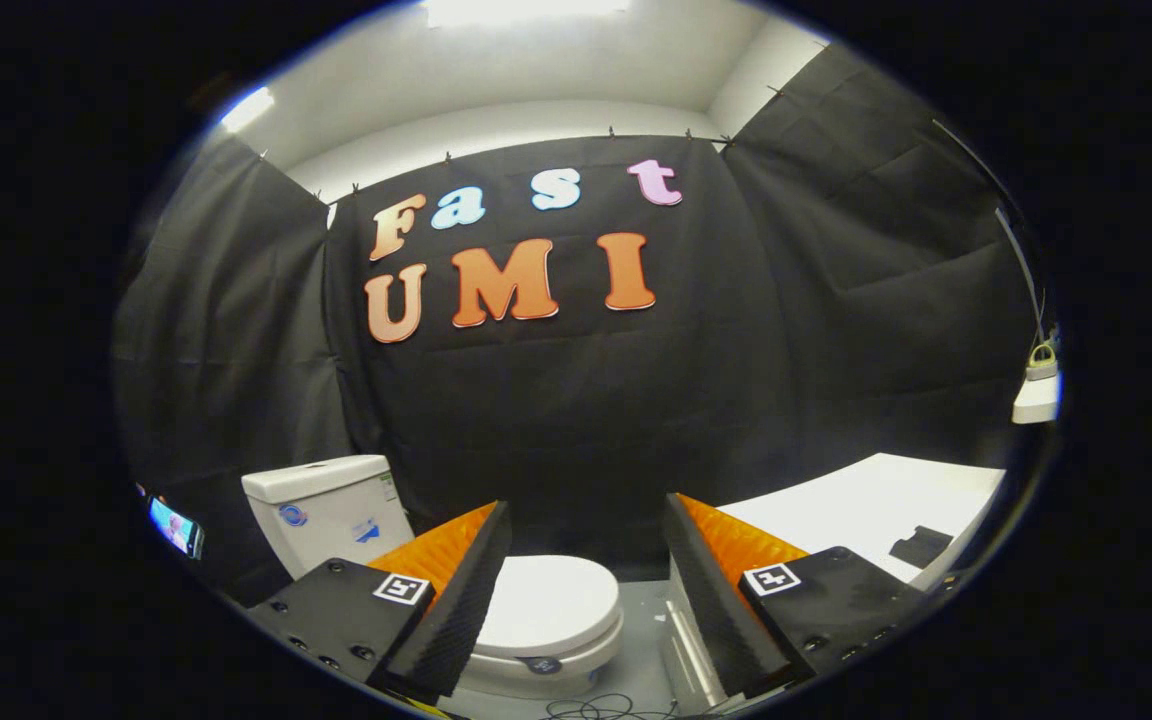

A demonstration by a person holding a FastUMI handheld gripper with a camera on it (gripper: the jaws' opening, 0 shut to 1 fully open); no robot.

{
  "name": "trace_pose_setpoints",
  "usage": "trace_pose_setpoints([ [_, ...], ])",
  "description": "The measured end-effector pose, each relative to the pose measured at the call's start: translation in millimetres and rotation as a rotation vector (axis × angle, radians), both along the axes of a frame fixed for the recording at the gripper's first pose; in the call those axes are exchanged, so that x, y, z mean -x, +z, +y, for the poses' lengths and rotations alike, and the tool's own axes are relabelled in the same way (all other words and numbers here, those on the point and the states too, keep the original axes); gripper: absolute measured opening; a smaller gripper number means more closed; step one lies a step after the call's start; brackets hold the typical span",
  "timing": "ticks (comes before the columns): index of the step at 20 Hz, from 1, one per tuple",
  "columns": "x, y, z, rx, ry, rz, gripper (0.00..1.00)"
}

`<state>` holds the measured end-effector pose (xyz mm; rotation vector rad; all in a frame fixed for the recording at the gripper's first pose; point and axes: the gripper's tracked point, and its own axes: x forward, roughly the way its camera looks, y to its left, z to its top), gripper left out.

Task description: Open the toilet lid.

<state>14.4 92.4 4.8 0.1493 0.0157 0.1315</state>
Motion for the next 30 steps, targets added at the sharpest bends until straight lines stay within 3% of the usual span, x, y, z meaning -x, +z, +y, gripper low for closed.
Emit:
trace_pose_setpoints([
  [5, -15, -58, 70, -0.259, 0.075, 0.082, 0.98],
  [10, -18, -171, 113, -0.331, 0.173, 0.341, 0.99],
  [15, -35, -239, 101, -0.366, 0.128, 0.426, 0.98],
  [18, -37, -280, 97, -0.461, 0.118, 0.543, 0.99],
  [22, -34, -324, 77, -0.548, 0.022, 0.666, 0.99],
  [26, -26, -356, 61, -0.619, -0.057, 0.786, 0.99],
  [30, -39, -367, 55, -0.651, -0.081, 0.795, 0.98],
])
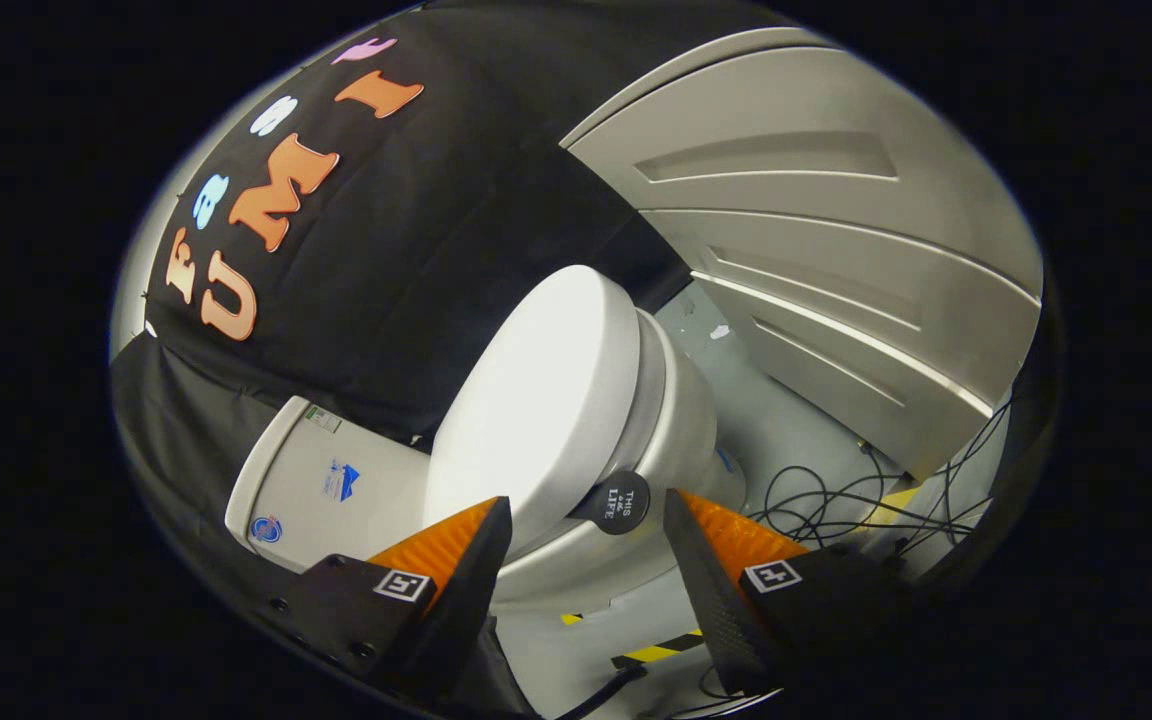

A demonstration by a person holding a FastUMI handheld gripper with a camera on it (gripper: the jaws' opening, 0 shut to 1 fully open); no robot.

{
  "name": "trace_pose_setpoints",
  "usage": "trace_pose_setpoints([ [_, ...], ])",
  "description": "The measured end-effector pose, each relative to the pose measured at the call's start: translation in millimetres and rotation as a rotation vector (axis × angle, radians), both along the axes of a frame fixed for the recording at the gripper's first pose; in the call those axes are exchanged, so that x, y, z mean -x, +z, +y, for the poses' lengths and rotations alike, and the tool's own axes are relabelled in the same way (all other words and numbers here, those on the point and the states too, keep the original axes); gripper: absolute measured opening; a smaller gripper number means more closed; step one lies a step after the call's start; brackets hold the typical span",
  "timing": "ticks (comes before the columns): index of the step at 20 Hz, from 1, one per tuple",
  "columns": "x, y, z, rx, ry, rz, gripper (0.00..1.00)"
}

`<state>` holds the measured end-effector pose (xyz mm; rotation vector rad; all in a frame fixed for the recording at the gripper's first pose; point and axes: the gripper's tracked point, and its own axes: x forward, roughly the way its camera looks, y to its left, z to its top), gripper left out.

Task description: Open the toilet lid.

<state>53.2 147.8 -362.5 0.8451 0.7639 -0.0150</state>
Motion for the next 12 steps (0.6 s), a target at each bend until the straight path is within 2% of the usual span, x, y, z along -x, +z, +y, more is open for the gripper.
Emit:
trace_pose_setpoints([
  [5, -19, -36, -7, -0.021, -0.019, 0.062, 0.97],
  [10, -24, -54, -3, -0.078, -0.012, 0.086, 0.8],
  [12, -25, -59, -4, -0.096, -0.016, 0.089, 0.58],
])
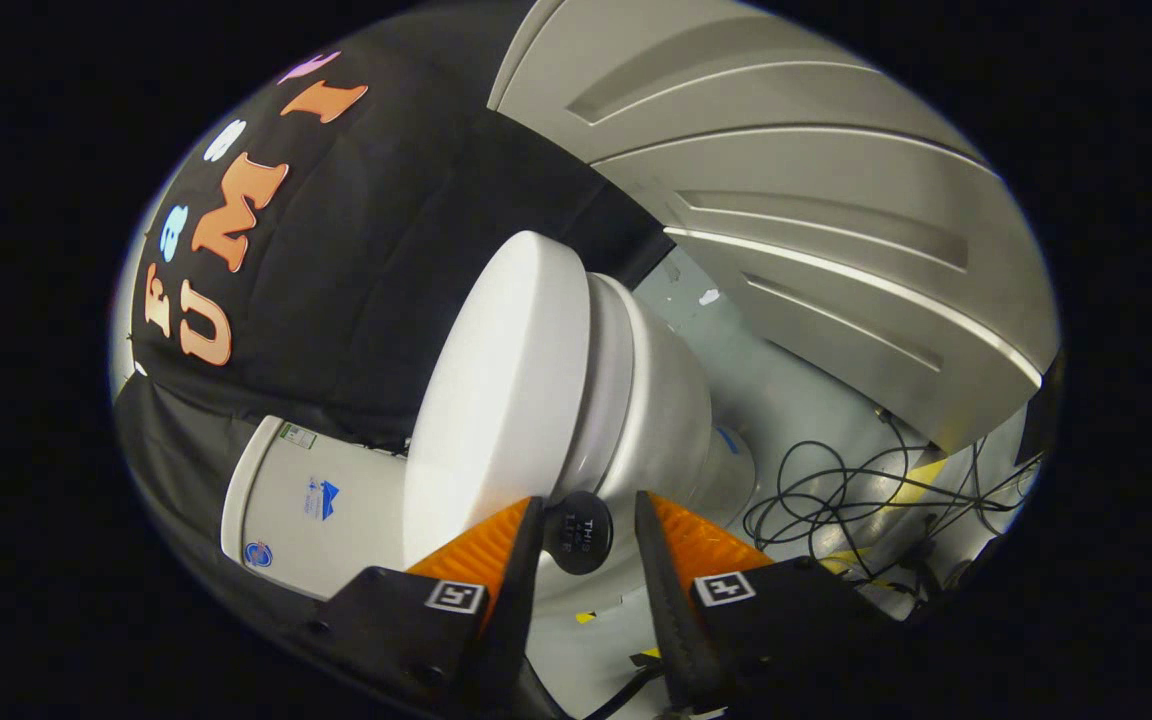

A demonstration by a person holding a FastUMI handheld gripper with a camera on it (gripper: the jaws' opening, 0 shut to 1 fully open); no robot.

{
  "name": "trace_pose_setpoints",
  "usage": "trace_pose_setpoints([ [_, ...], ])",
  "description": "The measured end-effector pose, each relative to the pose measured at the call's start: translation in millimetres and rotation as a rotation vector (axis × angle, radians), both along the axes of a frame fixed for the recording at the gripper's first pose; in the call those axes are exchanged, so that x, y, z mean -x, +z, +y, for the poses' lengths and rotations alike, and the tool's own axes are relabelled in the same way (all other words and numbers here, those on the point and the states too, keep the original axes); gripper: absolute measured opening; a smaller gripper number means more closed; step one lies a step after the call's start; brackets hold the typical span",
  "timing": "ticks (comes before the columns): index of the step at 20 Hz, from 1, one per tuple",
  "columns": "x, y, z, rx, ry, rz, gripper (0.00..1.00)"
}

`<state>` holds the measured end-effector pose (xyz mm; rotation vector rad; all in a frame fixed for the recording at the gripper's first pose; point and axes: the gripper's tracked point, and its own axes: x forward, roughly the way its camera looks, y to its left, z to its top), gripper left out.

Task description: Open the toilet lid.

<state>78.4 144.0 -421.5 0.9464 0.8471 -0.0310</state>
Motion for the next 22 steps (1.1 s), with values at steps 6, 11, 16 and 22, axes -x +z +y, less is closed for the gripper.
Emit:
trace_pose_setpoints([
  [6, -1, 3, 5, -0.088, -0.004, -0.017, 0.33],
  [11, 1, 12, 0, -0.175, -0.023, -0.028, 0.32],
  [16, -3, 12, 10, -0.204, -0.029, -0.056, 0.09],
  [22, -3, 14, 9, -0.22, -0.084, -0.022, 0.08],
])
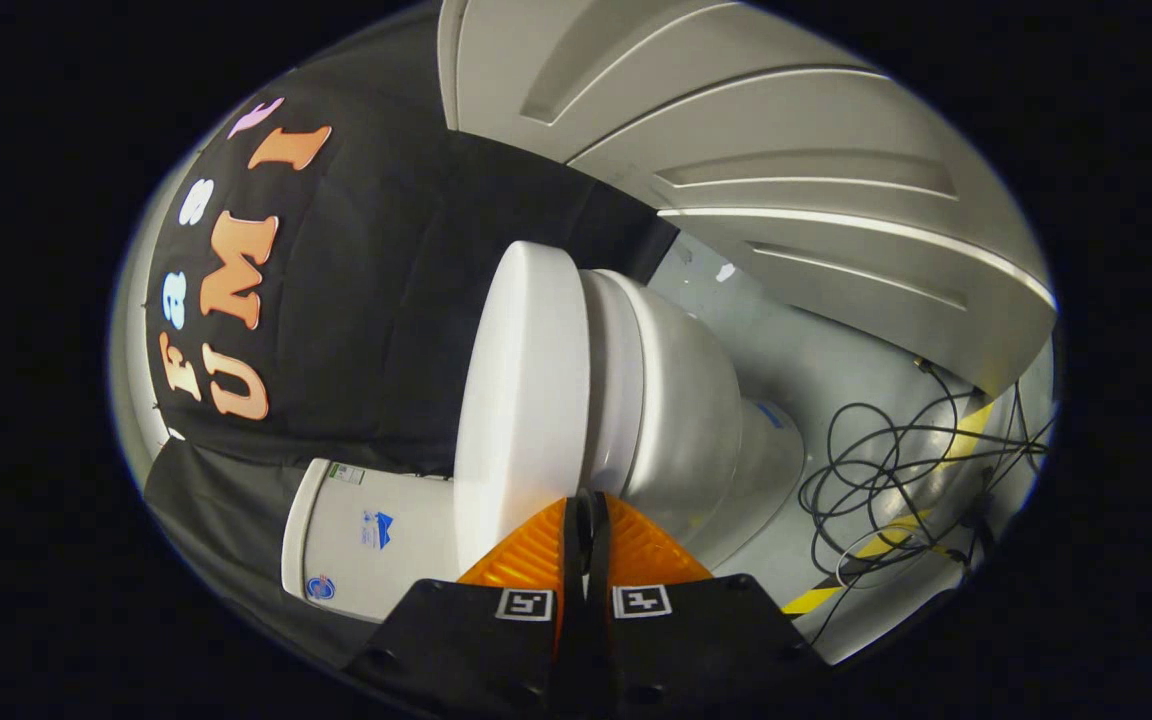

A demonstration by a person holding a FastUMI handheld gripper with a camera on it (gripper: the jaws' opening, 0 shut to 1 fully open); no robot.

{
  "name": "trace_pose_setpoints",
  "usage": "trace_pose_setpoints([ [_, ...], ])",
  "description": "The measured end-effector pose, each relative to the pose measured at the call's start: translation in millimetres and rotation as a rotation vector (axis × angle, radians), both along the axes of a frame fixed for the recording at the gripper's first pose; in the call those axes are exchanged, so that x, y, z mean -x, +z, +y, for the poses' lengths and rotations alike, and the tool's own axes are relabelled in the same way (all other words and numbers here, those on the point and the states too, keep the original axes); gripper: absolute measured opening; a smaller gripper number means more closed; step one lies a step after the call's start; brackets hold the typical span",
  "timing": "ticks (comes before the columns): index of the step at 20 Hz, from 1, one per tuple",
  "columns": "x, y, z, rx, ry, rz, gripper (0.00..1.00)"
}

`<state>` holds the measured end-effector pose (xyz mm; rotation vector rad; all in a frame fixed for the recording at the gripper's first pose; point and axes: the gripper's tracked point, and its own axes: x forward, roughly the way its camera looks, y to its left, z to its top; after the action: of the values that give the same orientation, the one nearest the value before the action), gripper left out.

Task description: Open the toilet lid.

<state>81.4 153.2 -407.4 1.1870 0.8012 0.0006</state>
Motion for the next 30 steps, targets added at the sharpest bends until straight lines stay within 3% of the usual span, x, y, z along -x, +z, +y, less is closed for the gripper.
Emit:
trace_pose_setpoints([
  [6, -1, 2, 1, -0.019, -0.003, -0.004, 0.08],
  [14, -10, 36, 3, 0.195, 0.031, -0.073, 0.08],
  [18, -31, 61, 4, 0.312, 0.011, -0.14, 0.08],
  [30, -48, 133, 36, 0.631, 0.085, -0.186, 0.08],
])
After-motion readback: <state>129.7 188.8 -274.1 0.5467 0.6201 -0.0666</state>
